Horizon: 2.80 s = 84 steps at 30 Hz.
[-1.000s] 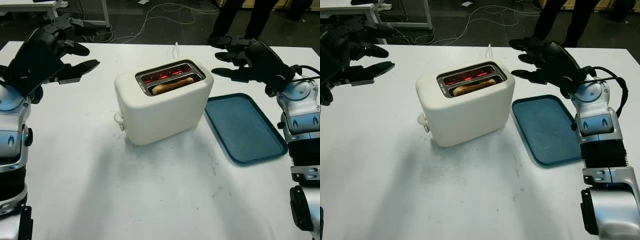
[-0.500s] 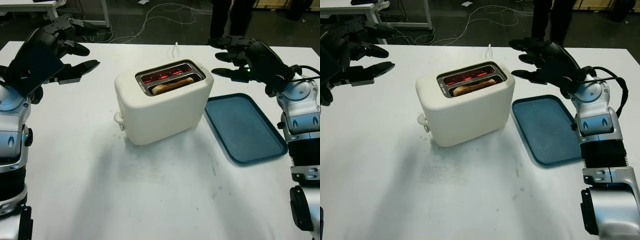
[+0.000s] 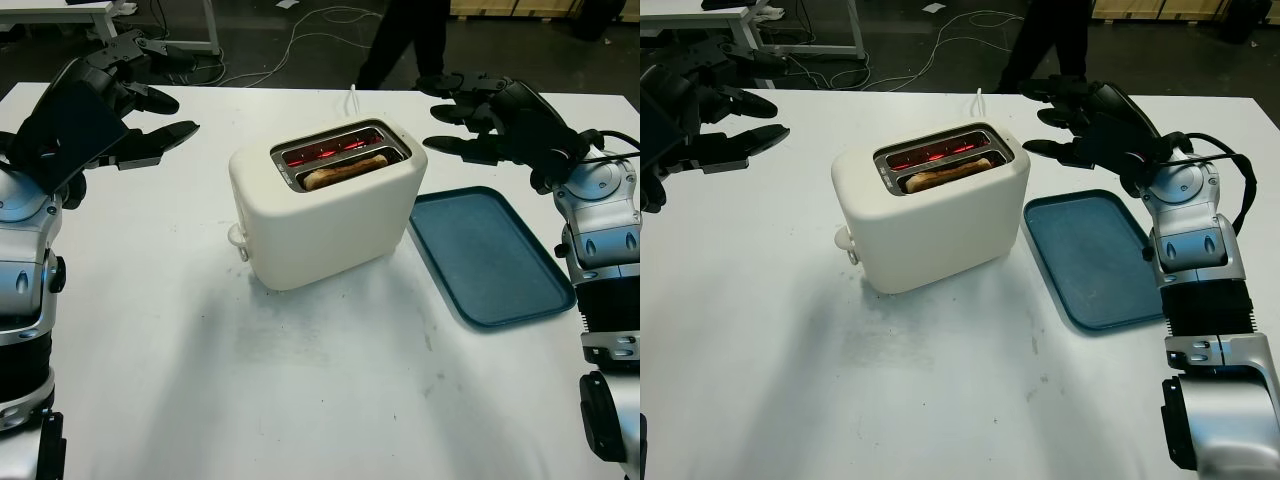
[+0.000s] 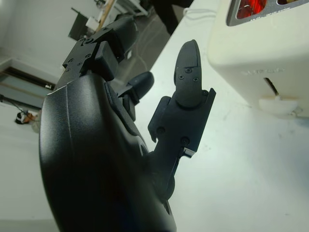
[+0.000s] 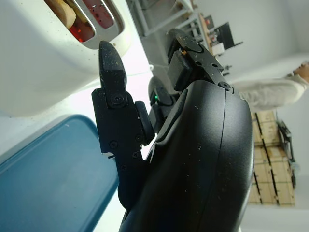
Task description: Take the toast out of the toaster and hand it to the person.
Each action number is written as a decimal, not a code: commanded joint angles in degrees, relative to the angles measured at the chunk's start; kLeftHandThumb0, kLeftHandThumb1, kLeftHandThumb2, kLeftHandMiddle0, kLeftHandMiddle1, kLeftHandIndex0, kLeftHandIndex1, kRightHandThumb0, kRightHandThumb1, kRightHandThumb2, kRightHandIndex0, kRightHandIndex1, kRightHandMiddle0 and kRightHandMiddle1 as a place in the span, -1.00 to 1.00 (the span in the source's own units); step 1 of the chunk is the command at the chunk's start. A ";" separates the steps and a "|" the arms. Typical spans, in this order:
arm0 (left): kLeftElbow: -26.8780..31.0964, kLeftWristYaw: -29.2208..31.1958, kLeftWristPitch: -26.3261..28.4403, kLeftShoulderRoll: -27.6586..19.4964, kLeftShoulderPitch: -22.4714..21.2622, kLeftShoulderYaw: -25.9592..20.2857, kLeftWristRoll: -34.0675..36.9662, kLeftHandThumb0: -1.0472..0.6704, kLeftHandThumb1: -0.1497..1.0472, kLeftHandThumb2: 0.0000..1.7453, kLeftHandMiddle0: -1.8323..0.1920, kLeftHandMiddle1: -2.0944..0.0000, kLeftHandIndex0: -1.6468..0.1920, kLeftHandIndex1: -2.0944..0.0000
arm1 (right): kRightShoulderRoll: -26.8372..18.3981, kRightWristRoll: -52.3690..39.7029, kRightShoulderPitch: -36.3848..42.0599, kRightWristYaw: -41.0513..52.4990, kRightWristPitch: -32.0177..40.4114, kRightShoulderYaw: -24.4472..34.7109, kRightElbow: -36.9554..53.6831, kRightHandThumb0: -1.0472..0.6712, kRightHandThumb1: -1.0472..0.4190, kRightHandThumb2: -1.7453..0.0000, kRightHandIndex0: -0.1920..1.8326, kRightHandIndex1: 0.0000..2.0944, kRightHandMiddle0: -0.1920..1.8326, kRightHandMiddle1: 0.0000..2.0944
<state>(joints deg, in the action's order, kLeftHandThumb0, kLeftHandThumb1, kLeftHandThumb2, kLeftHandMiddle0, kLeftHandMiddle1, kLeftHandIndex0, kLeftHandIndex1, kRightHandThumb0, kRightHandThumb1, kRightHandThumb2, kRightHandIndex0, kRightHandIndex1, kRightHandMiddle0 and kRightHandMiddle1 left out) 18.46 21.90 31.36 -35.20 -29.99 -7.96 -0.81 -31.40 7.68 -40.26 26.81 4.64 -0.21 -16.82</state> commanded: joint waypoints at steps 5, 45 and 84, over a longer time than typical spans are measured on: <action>0.15 -0.43 -0.45 0.00 -0.14 -0.19 0.02 -0.14 0.56 -0.58 0.72 -0.07 0.56 0.27 | -0.11 -0.48 0.07 -0.11 0.44 0.19 0.36 -0.25 -0.83 0.85 -0.34 -0.99 -0.38 -1.00; 0.38 -0.26 -0.74 -0.36 0.25 -0.06 -0.18 -0.15 0.56 -0.58 0.71 -0.08 0.56 0.27 | -0.44 -0.29 -0.29 -0.25 -5.98 -0.26 -3.79 -0.31 -0.83 0.84 -0.32 -0.98 -0.36 -0.99; 3.51 -0.52 1.94 0.37 1.29 -0.56 1.14 -0.09 0.52 -0.50 0.73 -0.07 0.57 0.28 | -0.85 -4.07 -16.08 1.06 -7.00 1.59 0.07 -0.30 -0.41 0.99 -0.13 -0.87 -0.16 -0.89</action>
<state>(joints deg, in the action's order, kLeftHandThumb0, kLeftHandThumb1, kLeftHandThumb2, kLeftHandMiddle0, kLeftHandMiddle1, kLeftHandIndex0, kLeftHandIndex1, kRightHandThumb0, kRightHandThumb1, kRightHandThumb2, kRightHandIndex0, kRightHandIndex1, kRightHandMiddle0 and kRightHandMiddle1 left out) 22.08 21.80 33.24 -35.04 -28.68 -8.44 0.23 -31.85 3.90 -54.49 27.06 -0.59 1.83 -17.47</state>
